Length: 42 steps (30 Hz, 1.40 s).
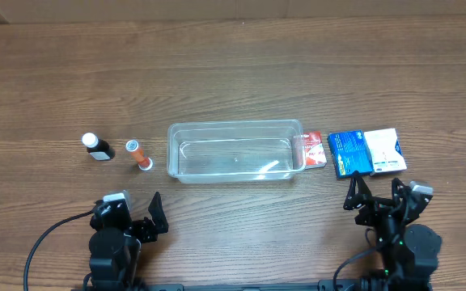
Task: Pack container
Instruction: 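Move the right gripper to the blue and white boxes on the right, then grasp the blue and white boxes together with the right gripper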
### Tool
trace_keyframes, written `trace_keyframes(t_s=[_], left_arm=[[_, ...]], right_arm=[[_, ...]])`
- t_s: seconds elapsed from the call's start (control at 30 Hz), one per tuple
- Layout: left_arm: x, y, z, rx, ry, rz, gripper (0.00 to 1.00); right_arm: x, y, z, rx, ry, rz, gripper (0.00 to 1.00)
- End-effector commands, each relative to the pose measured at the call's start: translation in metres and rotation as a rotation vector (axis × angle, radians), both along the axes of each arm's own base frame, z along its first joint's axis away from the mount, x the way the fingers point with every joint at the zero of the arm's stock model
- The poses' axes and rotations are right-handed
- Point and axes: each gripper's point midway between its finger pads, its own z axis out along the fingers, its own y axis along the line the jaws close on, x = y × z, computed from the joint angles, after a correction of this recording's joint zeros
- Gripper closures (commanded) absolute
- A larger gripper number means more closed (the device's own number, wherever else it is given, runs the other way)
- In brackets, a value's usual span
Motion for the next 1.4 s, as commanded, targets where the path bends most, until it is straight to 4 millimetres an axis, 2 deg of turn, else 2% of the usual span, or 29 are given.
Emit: trace_keyframes(t_s=[0.0, 0.07, 0.13, 0.27, 0.3, 0.37, 0.4, 0.47, 0.57, 0.67, 0.73, 0.77, 0.87, 1.03, 1.17, 1.27, 1.37], left_arm=[[0.000, 0.001, 0.000, -0.015, -0.005, 0.010, 0.00], [0.000, 0.001, 0.000, -0.015, -0.005, 0.010, 0.00], [0.000, 0.001, 0.000, -0.015, -0.005, 0.010, 0.00], [0.000, 0.001, 0.000, -0.015, -0.005, 0.010, 0.00], [0.000, 0.001, 0.000, -0.015, -0.005, 0.010, 0.00], [0.000, 0.001, 0.000, -0.015, -0.005, 0.010, 0.00], [0.000, 0.001, -0.001, -0.015, -0.004, 0.010, 0.00], [0.000, 0.001, 0.000, -0.015, -0.005, 0.010, 0.00], [0.000, 0.001, 0.000, -0.015, -0.005, 0.010, 0.00], [0.000, 0.001, 0.000, -0.015, -0.005, 0.010, 0.00], [0.000, 0.001, 0.000, -0.015, -0.005, 0.010, 0.00], [0.000, 0.001, 0.000, -0.015, -0.005, 0.010, 0.00], [0.000, 0.001, 0.000, -0.015, -0.005, 0.010, 0.00], [0.000, 0.001, 0.000, -0.015, -0.005, 0.010, 0.00], [0.000, 0.001, 0.000, -0.015, -0.005, 0.010, 0.00], [0.000, 0.001, 0.000, -0.015, -0.005, 0.010, 0.00], [0.000, 0.001, 0.000, -0.015, -0.005, 0.010, 0.00]], right_arm=[[-0.007, 0.007, 0.073, 0.042, -0.062, 0.027, 0.00], [-0.003, 0.003, 0.090, 0.037, 0.077, 0.005, 0.00], [0.007, -0.006, 0.098, 0.030, 0.226, -0.043, 0.00], [0.049, -0.016, 0.118, -0.186, 0.437, 0.039, 0.00], [0.066, -0.023, 0.111, -0.239, 0.486, 0.039, 0.00], [0.084, -0.038, 0.089, -0.273, 0.568, -0.019, 0.00], [0.096, -0.046, 0.061, -0.293, 0.669, -0.041, 0.00], [0.112, -0.050, 0.012, -0.296, 0.824, -0.028, 0.00], [0.116, -0.055, -0.043, -0.284, 0.996, -0.006, 0.00], [0.117, -0.076, -0.079, -0.297, 1.099, -0.012, 0.00], [0.116, -0.092, -0.090, -0.274, 1.120, -0.030, 0.00], [0.117, -0.098, -0.095, -0.208, 1.111, -0.019, 0.00], [0.121, -0.089, -0.095, -0.114, 1.039, 0.158, 0.01], [0.122, -0.089, -0.096, -0.186, 1.038, 0.211, 0.01], [0.115, -0.094, -0.115, -0.196, 1.106, 0.202, 0.03], [0.112, -0.086, -0.134, -0.165, 1.151, 0.238, 0.06], [0.113, -0.083, -0.135, -0.178, 1.157, 0.245, 0.06]])
